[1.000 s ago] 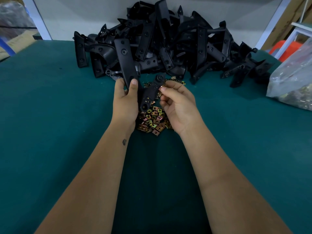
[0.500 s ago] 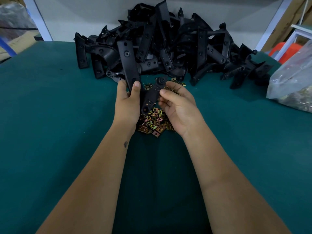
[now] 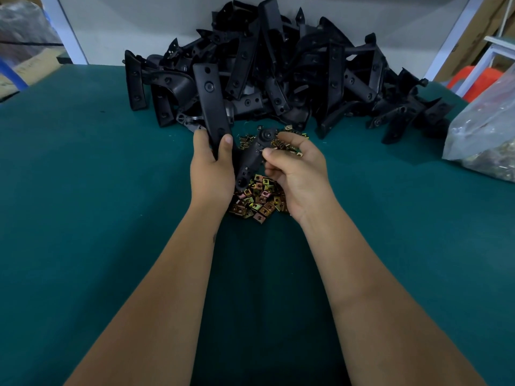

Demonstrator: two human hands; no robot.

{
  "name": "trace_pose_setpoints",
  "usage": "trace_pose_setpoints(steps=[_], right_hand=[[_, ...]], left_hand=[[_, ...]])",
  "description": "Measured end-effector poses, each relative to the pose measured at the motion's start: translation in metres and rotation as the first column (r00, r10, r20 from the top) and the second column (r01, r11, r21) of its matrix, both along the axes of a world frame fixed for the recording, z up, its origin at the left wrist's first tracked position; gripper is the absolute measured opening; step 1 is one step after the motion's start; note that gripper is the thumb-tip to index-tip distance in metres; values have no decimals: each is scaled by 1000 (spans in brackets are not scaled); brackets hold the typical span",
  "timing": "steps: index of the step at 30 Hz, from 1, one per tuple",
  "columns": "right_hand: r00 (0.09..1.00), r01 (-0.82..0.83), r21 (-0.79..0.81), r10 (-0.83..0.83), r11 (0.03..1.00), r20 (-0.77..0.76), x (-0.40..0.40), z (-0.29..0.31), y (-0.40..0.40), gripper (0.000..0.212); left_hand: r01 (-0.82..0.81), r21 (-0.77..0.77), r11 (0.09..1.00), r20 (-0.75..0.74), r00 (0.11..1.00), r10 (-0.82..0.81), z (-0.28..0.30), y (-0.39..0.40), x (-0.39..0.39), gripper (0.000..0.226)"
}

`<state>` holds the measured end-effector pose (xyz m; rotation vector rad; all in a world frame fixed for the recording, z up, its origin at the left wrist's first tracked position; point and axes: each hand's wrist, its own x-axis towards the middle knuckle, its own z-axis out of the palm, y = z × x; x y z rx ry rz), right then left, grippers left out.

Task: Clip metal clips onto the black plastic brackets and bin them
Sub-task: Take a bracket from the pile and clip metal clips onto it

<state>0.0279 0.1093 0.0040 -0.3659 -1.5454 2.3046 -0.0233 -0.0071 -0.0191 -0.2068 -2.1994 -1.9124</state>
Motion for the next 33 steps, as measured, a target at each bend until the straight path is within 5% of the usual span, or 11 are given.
trace_pose_setpoints(steps=[22, 27, 30, 33], right_hand=[[998, -37, 49, 39, 998, -43, 3, 6, 0, 28], [992, -86, -47, 82, 995, -92, 2, 7, -3, 8], [990, -118, -101, 109, 988, -92, 2, 7, -4, 27], [991, -118, -41, 115, 992, -61, 2, 8, -6, 20]], left_hand=[[86, -33, 996, 99, 992, -83, 4, 3, 3, 29], [58, 119, 991, 190, 979, -80, 6, 5, 3, 29], [31, 201, 979, 255, 963, -83, 7, 4, 2, 28], [9, 211, 978, 271, 960, -67, 8, 4, 2, 27]])
